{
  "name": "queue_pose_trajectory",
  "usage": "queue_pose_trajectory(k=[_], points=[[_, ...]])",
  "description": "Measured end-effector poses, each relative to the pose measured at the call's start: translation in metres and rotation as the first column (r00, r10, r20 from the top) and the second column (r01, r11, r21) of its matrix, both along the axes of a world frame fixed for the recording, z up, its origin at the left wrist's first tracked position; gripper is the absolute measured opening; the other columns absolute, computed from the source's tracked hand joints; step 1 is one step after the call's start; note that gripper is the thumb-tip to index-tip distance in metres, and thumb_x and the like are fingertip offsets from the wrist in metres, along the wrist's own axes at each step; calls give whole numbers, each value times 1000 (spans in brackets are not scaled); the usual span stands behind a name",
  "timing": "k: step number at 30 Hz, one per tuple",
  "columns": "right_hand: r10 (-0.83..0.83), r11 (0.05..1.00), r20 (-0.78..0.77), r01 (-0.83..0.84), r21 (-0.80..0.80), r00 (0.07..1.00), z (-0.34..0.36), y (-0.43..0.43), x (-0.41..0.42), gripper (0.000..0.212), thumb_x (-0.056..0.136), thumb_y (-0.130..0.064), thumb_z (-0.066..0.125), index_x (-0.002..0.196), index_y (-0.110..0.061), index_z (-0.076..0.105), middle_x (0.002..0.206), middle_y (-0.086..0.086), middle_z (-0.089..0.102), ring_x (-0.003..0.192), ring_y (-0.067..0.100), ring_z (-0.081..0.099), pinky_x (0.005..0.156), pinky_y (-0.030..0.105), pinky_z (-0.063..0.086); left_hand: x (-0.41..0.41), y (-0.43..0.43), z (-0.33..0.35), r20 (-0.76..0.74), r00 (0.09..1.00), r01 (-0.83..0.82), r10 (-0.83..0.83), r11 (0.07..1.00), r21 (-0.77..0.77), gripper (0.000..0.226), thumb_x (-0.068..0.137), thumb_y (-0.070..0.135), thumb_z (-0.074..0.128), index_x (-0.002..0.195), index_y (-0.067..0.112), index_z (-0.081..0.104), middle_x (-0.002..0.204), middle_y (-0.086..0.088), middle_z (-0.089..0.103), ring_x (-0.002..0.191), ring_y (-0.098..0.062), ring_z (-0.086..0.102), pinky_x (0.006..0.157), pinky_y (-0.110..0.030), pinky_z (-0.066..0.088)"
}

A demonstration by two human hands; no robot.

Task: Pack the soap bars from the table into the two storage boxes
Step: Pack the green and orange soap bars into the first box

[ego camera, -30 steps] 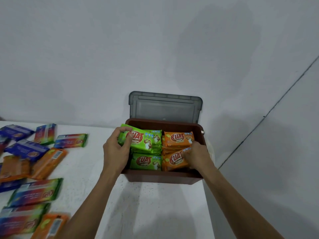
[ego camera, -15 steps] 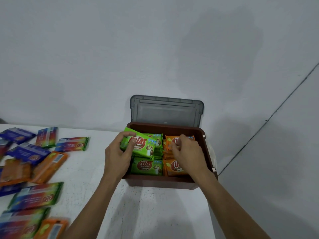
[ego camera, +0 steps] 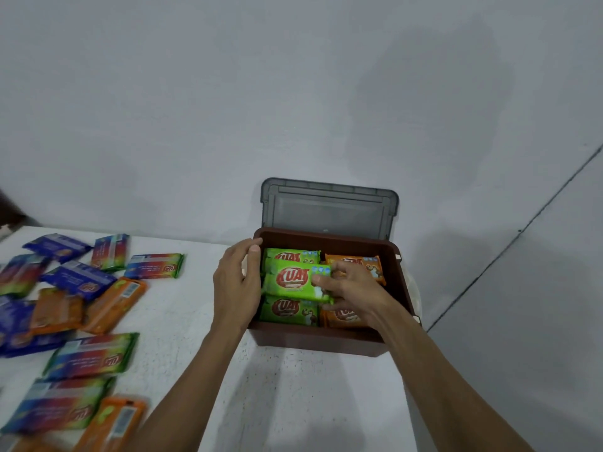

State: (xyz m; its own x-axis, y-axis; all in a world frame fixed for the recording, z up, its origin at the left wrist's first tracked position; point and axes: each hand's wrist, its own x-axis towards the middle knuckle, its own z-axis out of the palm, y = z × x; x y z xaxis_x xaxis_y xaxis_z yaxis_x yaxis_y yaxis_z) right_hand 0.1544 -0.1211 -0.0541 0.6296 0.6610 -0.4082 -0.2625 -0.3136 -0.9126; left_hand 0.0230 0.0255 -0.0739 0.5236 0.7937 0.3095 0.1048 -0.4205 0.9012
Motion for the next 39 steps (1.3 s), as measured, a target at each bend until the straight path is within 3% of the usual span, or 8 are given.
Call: queue_pose_trajectory(k=[4, 9, 13, 19, 22, 30, 33, 39], points=[[110, 973, 96, -88, -211, 989, -5, 1, -2, 29, 87, -15, 73, 110, -1, 61, 100, 11, 70, 83, 19, 70, 64, 31, 60, 3, -1, 2, -73, 997, -4, -6, 990, -144, 39, 104, 41, 31, 113, 23, 65, 105, 13, 60, 88, 4, 54, 77, -12, 37], [164, 941, 198, -93, -324, 966, -18, 23, -12, 23, 84, -16, 76, 80, -5, 56, 93, 11, 71, 88, 19, 71, 74, 40, 62, 3, 3, -1, -61, 998, 6, -21, 970, -241, 52, 102, 51, 24, 116, 26, 67, 110, 15, 59, 99, 0, 52, 77, -7, 33], [286, 858, 399, -48, -511, 871, -19, 28, -13, 40, 84, -25, 77, 60, -18, 45, 63, -3, 54, 58, 7, 57, 47, 17, 45, 3, 5, -2, -15, 999, 30, -37, 944, -329, 60, 100, 56, 20, 121, 24, 67, 114, 13, 59, 107, -6, 53, 91, -20, 38], [423, 759, 532, 34, -651, 733, -31, 39, -14, 39, 78, -38, 80, 92, -9, 57, 90, 6, 55, 80, 20, 54, 66, 27, 41, 4, 9, -8, 8, 999, 41, -41, 929, -369, 61, 99, 58, 20, 119, 26, 67, 121, 8, 62, 110, -10, 56, 96, -29, 41], [452, 732, 554, 64, -678, 699, -29, 40, -16, 42, 81, -40, 78, 81, -11, 47, 89, 7, 50, 78, 21, 51, 62, 26, 38, 3, 10, -8, 20, 999, 41, -36, 922, -384, 57, 100, 56, 22, 117, 27, 68, 120, 7, 63, 109, -9, 56, 95, -28, 42], [313, 862, 727, 138, -488, 611, 6, 36, -43, 34, 94, -30, 62, 69, -12, 48, 61, 1, 54, 55, 11, 53, 46, 23, 33, -29, 33, 0, 65, 967, 250, -247, 862, -442, 50, 103, 45, 28, 120, 19, 67, 117, 4, 68, 107, -9, 62, 79, -12, 47], [210, 923, 757, 130, -362, 618, 15, 43, -57, 25, 92, -33, 62, 79, -12, 59, 63, 5, 68, 57, 19, 67, 55, 32, 53, -56, 49, -1, 74, 966, 255, -248, 857, -448, 50, 103, 44, 31, 114, 15, 71, 107, 3, 74, 98, -11, 70, 85, -23, 53], [86, 986, 850, 78, -147, 520, 22, 93, -122, 17, 92, -26, 66, 79, -14, 64, 70, -4, 69, 64, 11, 65, 60, 33, 53, -144, 104, -19, -4, 974, 203, -227, 879, -430, 38, 102, 38, 37, 109, 19, 69, 102, 4, 74, 94, -10, 70, 86, -31, 54]])
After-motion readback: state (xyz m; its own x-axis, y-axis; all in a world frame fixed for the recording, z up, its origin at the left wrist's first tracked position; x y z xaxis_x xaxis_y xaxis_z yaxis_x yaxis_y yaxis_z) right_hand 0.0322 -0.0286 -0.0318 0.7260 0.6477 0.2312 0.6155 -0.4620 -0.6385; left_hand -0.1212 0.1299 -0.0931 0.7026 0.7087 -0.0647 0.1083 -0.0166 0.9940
